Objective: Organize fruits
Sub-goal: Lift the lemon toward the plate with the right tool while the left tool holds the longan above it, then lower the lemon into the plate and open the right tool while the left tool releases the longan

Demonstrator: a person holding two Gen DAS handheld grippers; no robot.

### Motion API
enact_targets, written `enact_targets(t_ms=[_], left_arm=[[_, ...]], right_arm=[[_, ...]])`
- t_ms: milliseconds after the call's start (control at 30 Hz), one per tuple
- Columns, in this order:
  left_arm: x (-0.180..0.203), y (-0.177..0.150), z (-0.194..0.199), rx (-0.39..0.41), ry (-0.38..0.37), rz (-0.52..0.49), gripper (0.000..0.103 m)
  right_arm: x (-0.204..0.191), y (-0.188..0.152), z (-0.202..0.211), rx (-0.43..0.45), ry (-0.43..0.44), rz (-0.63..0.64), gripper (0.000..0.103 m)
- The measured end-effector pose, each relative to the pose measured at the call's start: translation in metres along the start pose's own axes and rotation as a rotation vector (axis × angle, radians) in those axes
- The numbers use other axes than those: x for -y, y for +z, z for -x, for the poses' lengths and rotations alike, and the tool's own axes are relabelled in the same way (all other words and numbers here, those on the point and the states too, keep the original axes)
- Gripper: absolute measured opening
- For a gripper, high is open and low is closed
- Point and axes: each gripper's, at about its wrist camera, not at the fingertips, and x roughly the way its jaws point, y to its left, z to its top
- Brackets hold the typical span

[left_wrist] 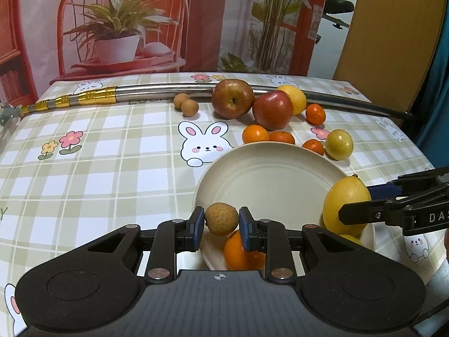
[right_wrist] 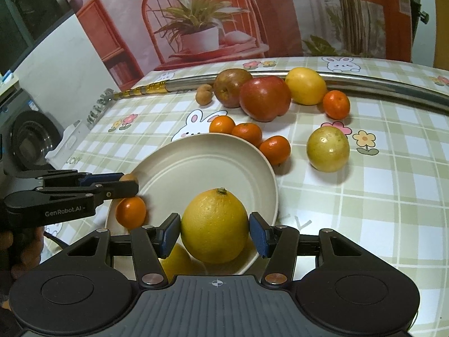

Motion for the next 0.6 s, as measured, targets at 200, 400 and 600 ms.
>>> enact_targets(t_ms=[200, 400, 600], left_arm=[[0.0015, 0.0, -0.0007, 0.002, 0.007, -0.009, 0.029], [0.0036, -0.0008, 0.0007, 0.008, 0.018, -0.017, 0.029], [0.0031, -0.001, 0.0009, 0.009, 0.018, -0.012, 0.029]], right_arm=[[0.0009, 0.0, -0.0001, 0.006, -0.005, -0.003, 0.051], [0.0042, 0.0019, 0.004, 0.037, -0.027, -0.003, 0.051], [0.0061, 0.0025, 0.0051, 0.045, -0.037, 0.003, 0.051]])
